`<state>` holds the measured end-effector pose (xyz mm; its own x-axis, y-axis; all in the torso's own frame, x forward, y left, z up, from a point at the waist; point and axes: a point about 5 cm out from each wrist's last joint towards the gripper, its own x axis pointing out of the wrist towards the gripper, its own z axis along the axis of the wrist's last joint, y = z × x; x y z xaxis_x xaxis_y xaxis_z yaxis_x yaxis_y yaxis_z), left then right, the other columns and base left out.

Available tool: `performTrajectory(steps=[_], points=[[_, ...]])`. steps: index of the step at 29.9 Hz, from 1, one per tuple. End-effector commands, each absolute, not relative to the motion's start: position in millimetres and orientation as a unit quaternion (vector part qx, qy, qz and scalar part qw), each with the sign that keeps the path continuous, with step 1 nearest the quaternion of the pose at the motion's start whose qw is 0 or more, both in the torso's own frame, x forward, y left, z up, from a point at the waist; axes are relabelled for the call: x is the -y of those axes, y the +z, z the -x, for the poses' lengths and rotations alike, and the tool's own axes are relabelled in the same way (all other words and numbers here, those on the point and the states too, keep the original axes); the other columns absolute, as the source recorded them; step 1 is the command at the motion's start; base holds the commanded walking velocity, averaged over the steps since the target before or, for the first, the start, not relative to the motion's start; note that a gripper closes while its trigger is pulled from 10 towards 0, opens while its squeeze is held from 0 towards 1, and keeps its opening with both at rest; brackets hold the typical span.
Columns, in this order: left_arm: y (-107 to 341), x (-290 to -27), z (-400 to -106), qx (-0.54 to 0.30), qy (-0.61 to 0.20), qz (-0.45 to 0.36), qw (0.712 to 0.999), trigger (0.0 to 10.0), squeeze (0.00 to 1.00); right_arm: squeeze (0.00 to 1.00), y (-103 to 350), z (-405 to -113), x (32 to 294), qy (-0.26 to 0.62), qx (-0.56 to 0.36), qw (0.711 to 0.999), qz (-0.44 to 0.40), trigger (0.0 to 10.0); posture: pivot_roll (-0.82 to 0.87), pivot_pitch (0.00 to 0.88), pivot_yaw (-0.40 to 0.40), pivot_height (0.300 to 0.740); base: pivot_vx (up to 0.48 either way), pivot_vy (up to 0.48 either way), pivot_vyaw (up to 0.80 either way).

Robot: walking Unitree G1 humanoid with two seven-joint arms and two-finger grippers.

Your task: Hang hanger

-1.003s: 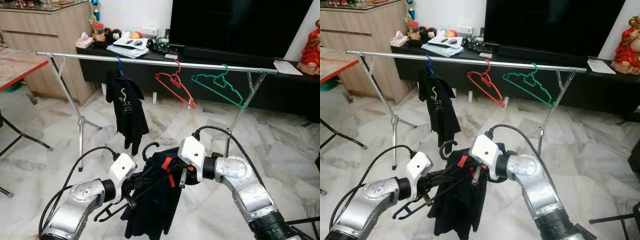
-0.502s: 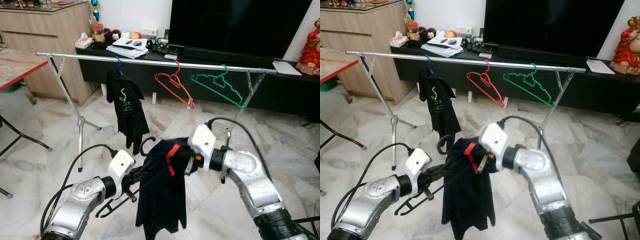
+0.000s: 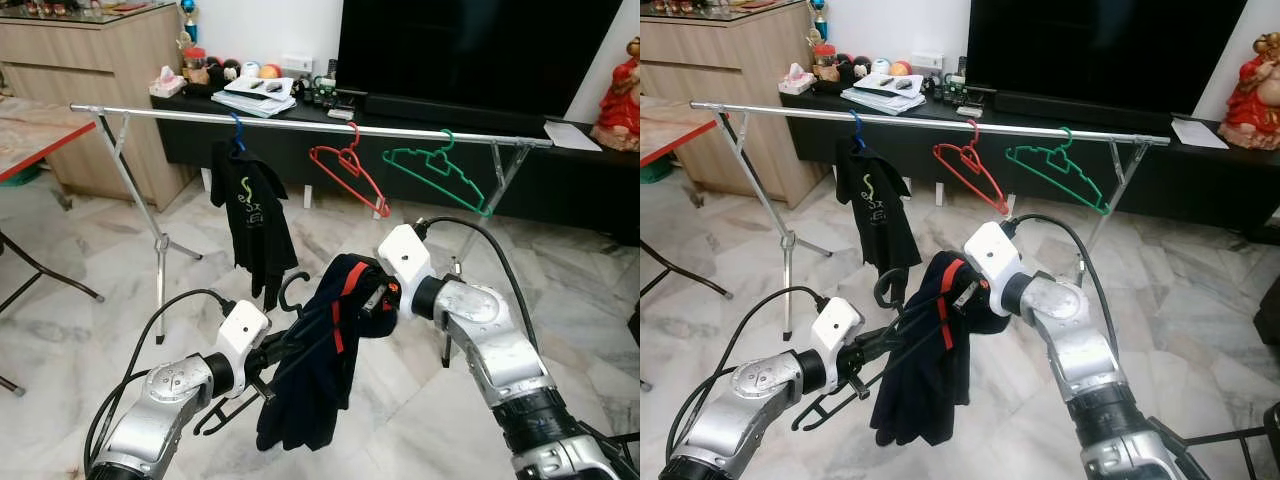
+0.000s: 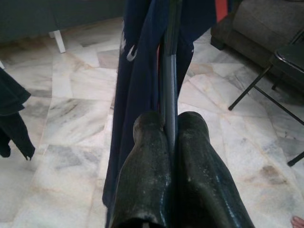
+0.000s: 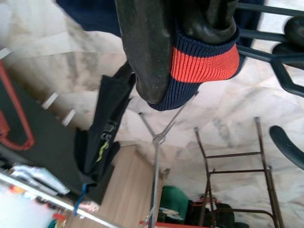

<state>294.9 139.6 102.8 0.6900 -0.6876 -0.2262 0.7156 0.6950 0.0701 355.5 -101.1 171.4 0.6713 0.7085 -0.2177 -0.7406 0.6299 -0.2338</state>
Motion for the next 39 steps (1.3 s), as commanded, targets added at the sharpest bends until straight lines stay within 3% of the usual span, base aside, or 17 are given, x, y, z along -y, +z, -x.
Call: performTrajectory(steps=[1, 15, 24, 29, 35, 39], points=[[108, -134, -295, -0.075, -0.393, -0.091, 0.912, 10.0, 0.00, 0.00, 183, -359, 93, 0.408, -0.036, 0.900, 0.149, 10.0, 0.14, 0.007, -0.075, 0.740, 0.000, 0.000, 0.00], [116, -134, -306, -0.042, -0.355, -0.093, 0.929, 10.0, 0.00, 0.00, 205, -351, 63, 0.416, -0.046, 0.908, -0.011, 10.0, 0.12, 0.005, -0.075, 0.740, 0.000, 0.000, 0.00], [122, -132, -311, -0.012, -0.330, -0.091, 0.939, 10.0, 0.00, 0.00, 202, -329, 44, 0.449, -0.062, 0.891, -0.031, 10.0, 0.12, 0.025, -0.077, 0.740, 0.000, 0.000, 0.00], [124, -132, -312, -0.003, -0.324, -0.090, 0.942, 10.0, 0.00, 0.00, 187, -353, 78, 0.330, -0.090, 0.940, 0.008, 10.0, 0.11, 0.028, -0.077, 0.740, 0.000, 0.000, 0.00], [121, -127, -306, -0.018, -0.355, -0.086, 0.931, 10.0, 0.00, 0.00, 167, -361, 102, 0.274, -0.128, 0.953, 0.032, 10.0, 0.11, 0.035, -0.084, 0.740, 0.000, 0.000, 0.00], [119, -128, -304, -0.021, -0.357, -0.086, 0.930, 10.0, 0.00, 0.00, 167, -357, 98, 0.292, -0.133, 0.947, 0.020, 10.0, 0.12, 0.039, -0.085, 0.740, 0.000, 0.000, 0.00]])
